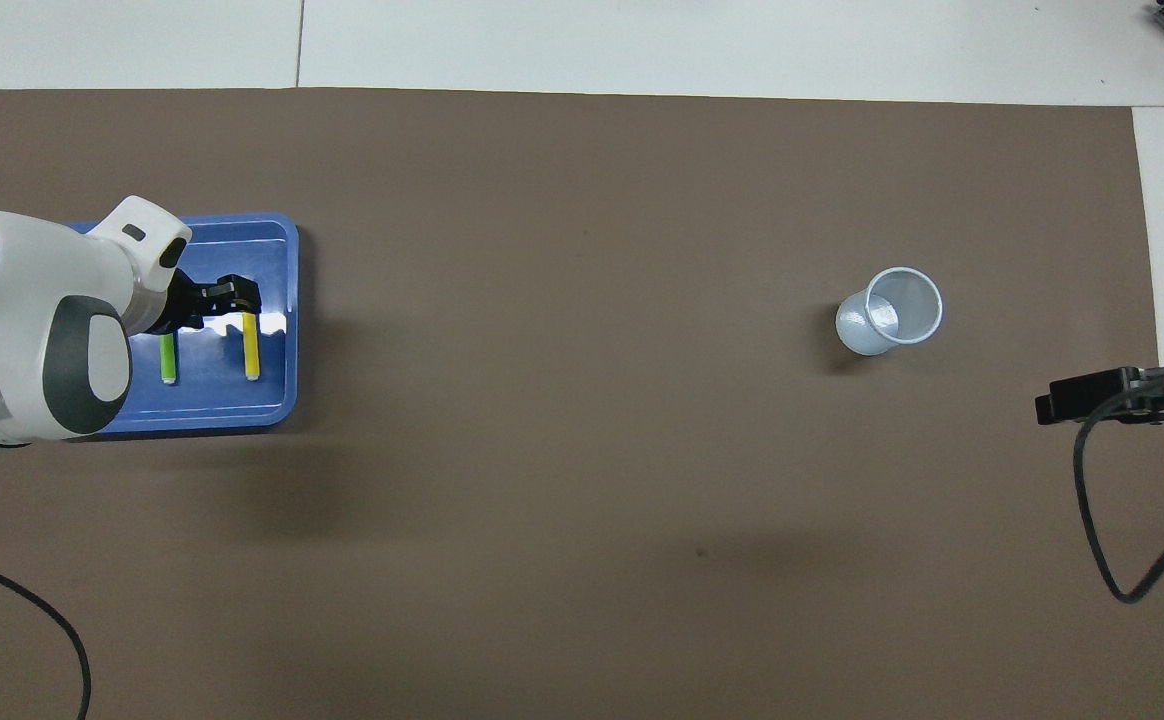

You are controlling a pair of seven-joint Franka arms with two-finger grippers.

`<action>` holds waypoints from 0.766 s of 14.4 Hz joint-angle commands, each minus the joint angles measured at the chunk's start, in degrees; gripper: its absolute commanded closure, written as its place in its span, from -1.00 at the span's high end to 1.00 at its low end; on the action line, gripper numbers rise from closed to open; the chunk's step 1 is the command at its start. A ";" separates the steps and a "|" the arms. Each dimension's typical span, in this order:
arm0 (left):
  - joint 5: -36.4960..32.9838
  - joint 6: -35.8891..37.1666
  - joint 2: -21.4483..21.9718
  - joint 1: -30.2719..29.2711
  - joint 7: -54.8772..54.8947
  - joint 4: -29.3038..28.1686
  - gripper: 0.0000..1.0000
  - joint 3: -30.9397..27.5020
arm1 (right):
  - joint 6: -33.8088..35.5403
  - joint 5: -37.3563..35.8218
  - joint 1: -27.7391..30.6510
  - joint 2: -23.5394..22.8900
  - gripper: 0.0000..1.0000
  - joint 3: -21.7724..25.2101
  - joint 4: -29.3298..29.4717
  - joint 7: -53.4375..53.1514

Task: Transfer and insert pens with both arms
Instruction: 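Reach the left gripper down to the yellow pen in the tray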

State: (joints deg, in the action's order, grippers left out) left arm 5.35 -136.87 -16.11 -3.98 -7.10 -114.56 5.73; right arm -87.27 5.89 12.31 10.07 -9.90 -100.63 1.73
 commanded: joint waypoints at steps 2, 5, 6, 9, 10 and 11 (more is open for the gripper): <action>-1.57 -1.29 -0.24 0.73 -0.46 -0.40 0.22 -0.46 | -0.09 -0.71 0.70 1.53 1.00 -0.56 -1.50 0.02; -2.45 -1.47 -1.11 1.25 -0.46 -0.58 0.14 -0.46 | 0.43 -0.71 0.79 1.53 1.00 -0.56 -1.33 0.02; -2.45 -1.56 -1.55 1.95 -0.46 -0.66 0.14 -0.46 | 0.35 -0.79 0.70 1.53 1.00 -0.47 -1.33 -0.24; -3.58 -1.29 -1.64 1.78 -0.20 -0.66 0.00 -0.46 | -2.45 -0.71 0.79 1.36 1.00 -0.56 -0.53 0.11; -4.02 -1.38 -1.64 1.52 -0.02 -0.66 -0.06 -0.46 | -3.16 -0.71 0.79 1.36 1.00 -0.56 -0.53 0.11; -4.38 -1.38 -1.64 1.43 0.07 -0.66 -0.11 -0.46 | -3.17 -0.71 0.79 1.44 1.00 -0.56 -0.45 -0.06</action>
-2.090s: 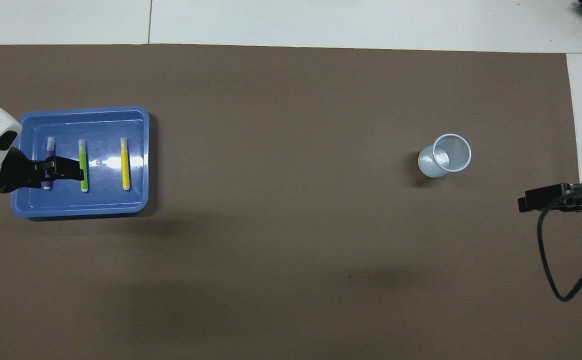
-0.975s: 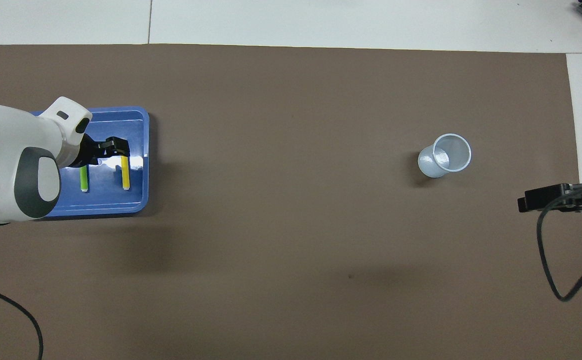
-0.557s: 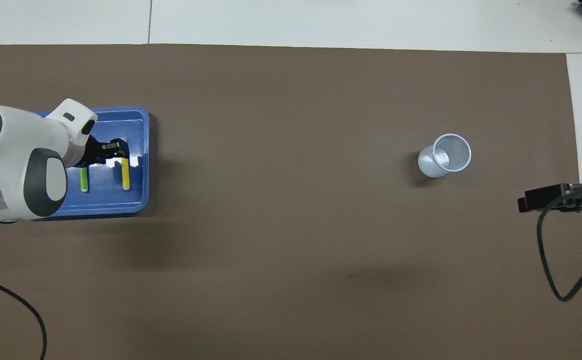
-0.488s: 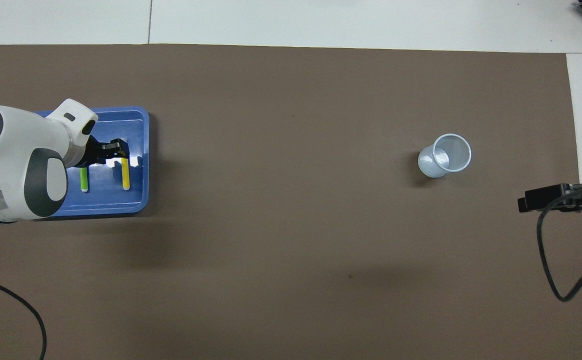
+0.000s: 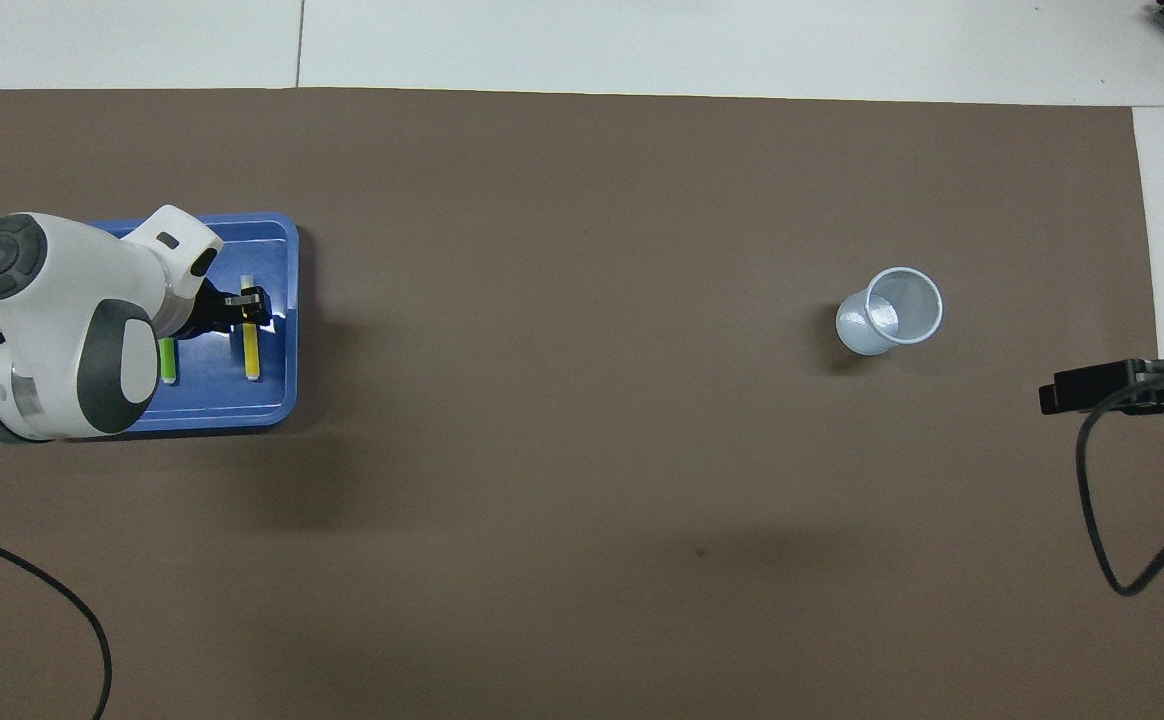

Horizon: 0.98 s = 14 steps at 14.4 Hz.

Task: Transfer and insert pens with both arms
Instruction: 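Reach the left gripper down to the yellow pen in the tray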

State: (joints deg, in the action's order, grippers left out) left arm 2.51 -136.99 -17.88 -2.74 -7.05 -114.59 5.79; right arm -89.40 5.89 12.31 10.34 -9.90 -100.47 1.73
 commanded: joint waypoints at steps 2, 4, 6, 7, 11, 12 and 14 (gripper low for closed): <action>-1.98 -1.17 0.13 0.20 0.02 -0.64 -0.19 -0.52 | -0.52 -0.71 0.79 1.78 1.00 -0.13 -0.08 -0.50; -1.98 -1.17 0.13 0.20 0.02 -0.72 -0.19 -0.52 | -0.25 -0.71 0.79 2.93 1.00 -0.12 -0.08 0.20; -1.98 -1.26 0.21 0.28 0.02 -1.07 -0.21 -0.52 | 0.10 -0.18 0.79 3.02 1.00 0.05 -0.08 3.60; -1.98 -1.26 0.21 0.28 0.02 -1.16 -0.28 -0.52 | 0.36 -0.18 0.79 3.28 1.00 0.23 -0.08 5.98; -1.98 -1.17 0.21 0.55 0.02 -1.34 -0.29 -0.52 | 1.42 -0.35 0.35 3.63 1.00 0.14 -0.25 7.67; -1.98 -1.17 0.21 0.55 0.02 -1.34 -0.29 -0.52 | 1.42 -0.35 0.00 3.72 1.00 0.14 -0.43 7.76; -1.98 -1.17 0.39 0.72 0.02 -1.95 -0.32 -0.52 | 1.51 -0.35 -0.35 4.16 1.00 -0.12 -0.69 7.93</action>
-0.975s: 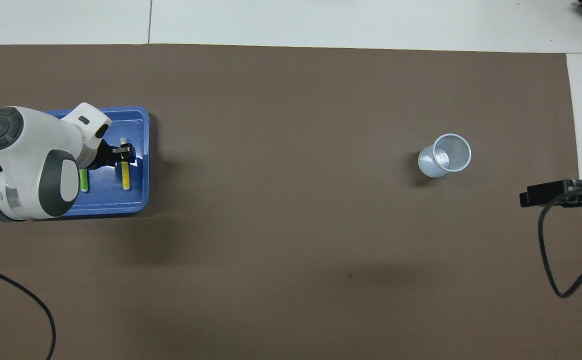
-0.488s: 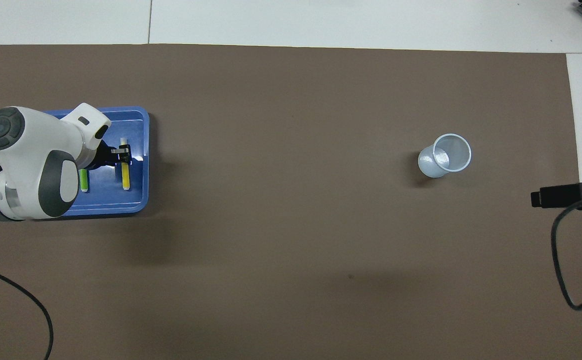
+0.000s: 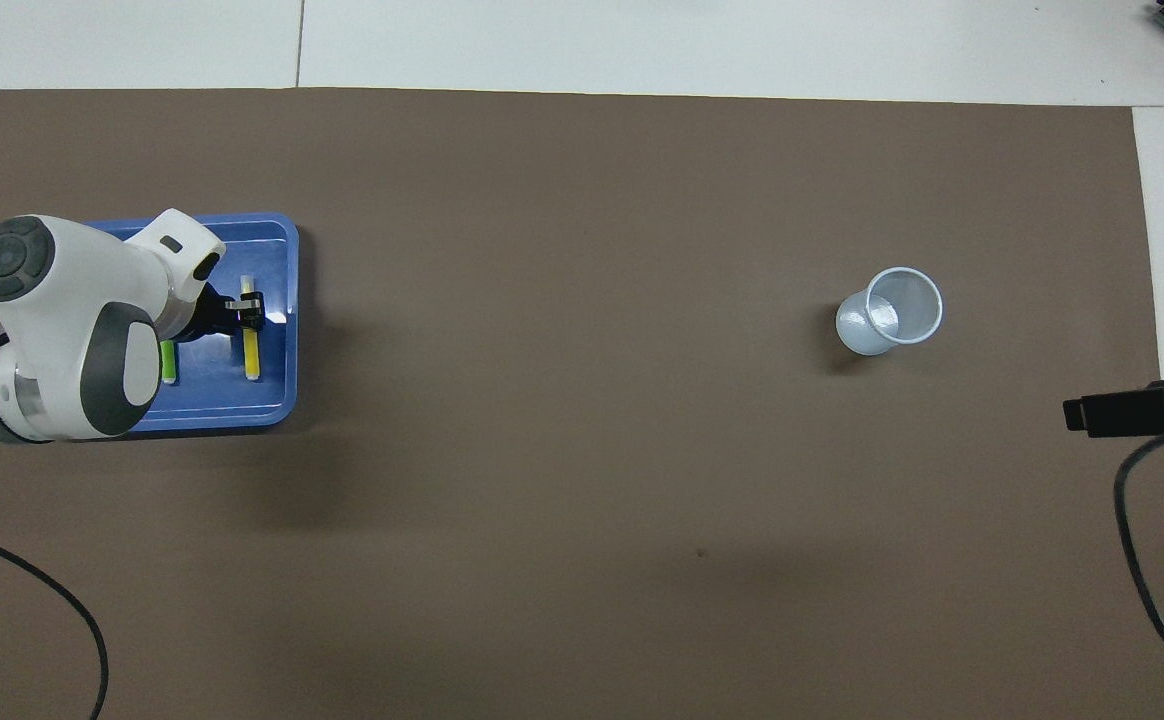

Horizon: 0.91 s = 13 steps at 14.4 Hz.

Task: Transfer and insert pens with both arms
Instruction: 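Reach the left gripper down to the yellow pen in the tray, then lift the yellow pen with the left gripper while the right gripper approaches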

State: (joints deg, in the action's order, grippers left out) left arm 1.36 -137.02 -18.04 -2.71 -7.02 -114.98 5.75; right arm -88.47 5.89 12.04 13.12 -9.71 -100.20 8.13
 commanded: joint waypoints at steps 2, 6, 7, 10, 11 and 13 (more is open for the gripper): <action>-0.83 -1.32 0.55 0.69 -0.10 -1.92 -0.57 -0.48 | 0.58 -0.36 -0.17 1.56 1.00 -0.57 -1.40 2.06; -0.83 -0.71 0.64 0.43 0.07 -1.74 -1.00 -0.48 | -1.96 0.44 -0.17 2.96 1.00 -0.57 -5.35 5.82; -0.83 -0.27 0.55 -0.10 0.51 -1.04 -1.00 -0.48 | -2.75 1.39 -0.17 2.96 1.00 -0.57 -5.97 5.84; -0.92 4.46 0.02 -2.29 2.80 5.18 -1.00 -0.48 | -4.68 5.80 -0.26 2.96 1.00 -0.57 -9.48 4.88; -0.92 6.05 0.19 -2.65 3.67 7.03 -1.00 -0.48 | -7.04 5.89 -1.31 2.88 1.00 -0.57 -11.05 4.01; -0.66 12.26 0.99 -3.61 4.29 10.89 -1.00 -0.48 | -10.92 5.89 -3.95 2.18 1.00 -0.57 -13.52 1.37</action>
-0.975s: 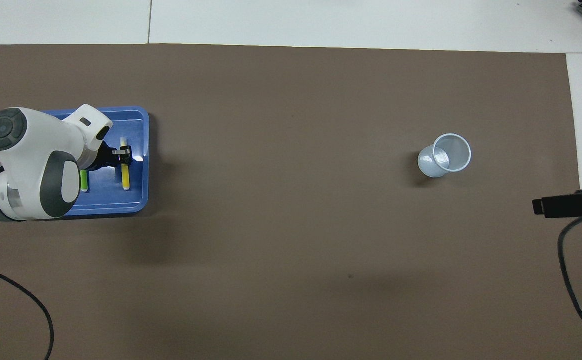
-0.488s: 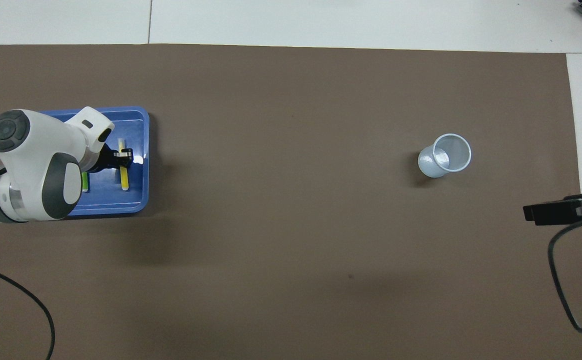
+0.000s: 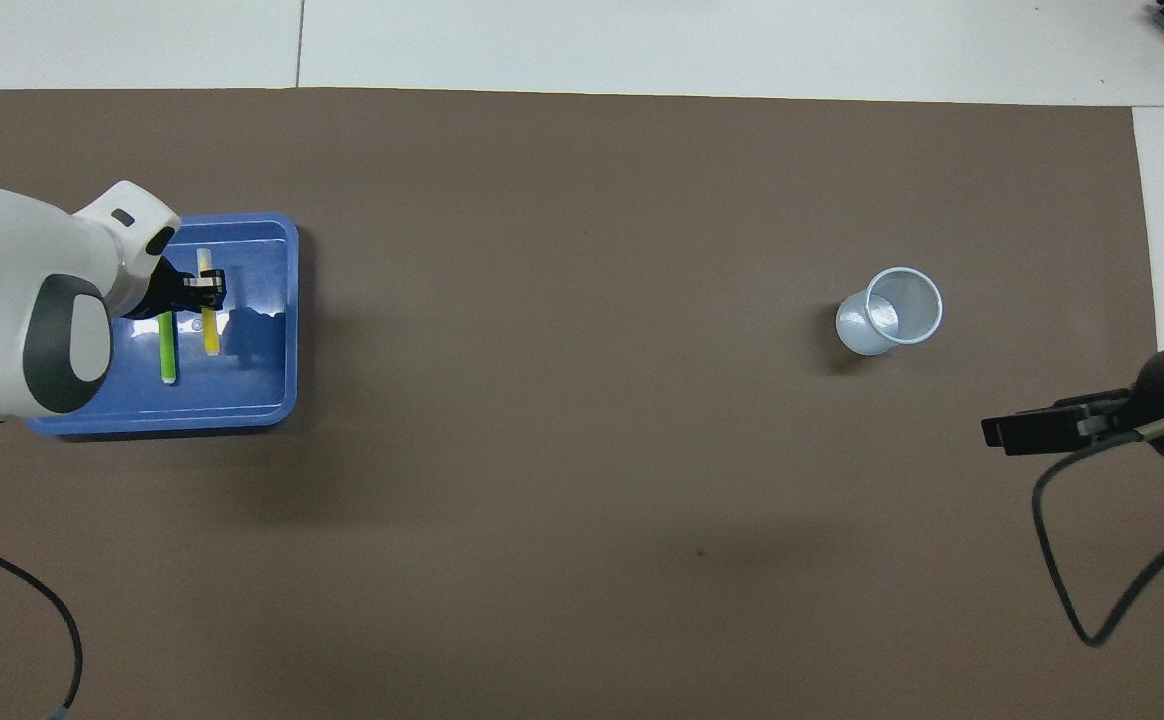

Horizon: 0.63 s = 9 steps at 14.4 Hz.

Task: Transfer and insert pens with both arms
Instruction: 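Lift the yellow pen with the left gripper while the right gripper approaches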

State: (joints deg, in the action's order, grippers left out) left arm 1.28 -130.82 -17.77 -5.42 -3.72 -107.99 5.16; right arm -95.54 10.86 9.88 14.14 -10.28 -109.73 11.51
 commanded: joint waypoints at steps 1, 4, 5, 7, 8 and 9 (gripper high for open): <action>-0.05 10.45 0.71 -1.08 0.91 7.06 -1.00 0.03 | -4.65 1.09 -2.75 0.54 1.00 0.00 -4.61 -2.89; 2.40 24.17 1.85 -1.43 -0.14 14.37 -1.00 -0.06 | -7.19 8.27 -4.86 -0.96 1.00 0.00 -4.53 -10.51; 3.29 26.21 2.99 -1.43 -1.19 14.74 -1.00 -0.14 | -7.90 9.52 -6.09 -1.22 1.00 0.00 -4.53 -12.89; 5.39 27.71 3.88 -5.00 -0.93 14.48 -1.00 0.03 | -9.04 10.93 -8.81 -1.84 1.00 -0.01 -4.53 -17.03; 9.67 28.94 4.23 -6.08 -1.80 14.74 -1.00 -0.14 | -10.35 12.85 -10.13 -2.36 1.00 0.00 -4.53 -18.87; 12.32 28.52 4.84 -6.09 -4.60 13.87 -1.00 -0.23 | -11.76 14.78 -11.01 -2.63 1.00 0.00 -4.62 -20.46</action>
State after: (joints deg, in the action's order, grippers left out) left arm 9.10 -103.48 -13.77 -9.82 -5.52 -93.35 4.87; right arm -104.74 22.32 0.41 12.07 -10.46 -113.80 -5.99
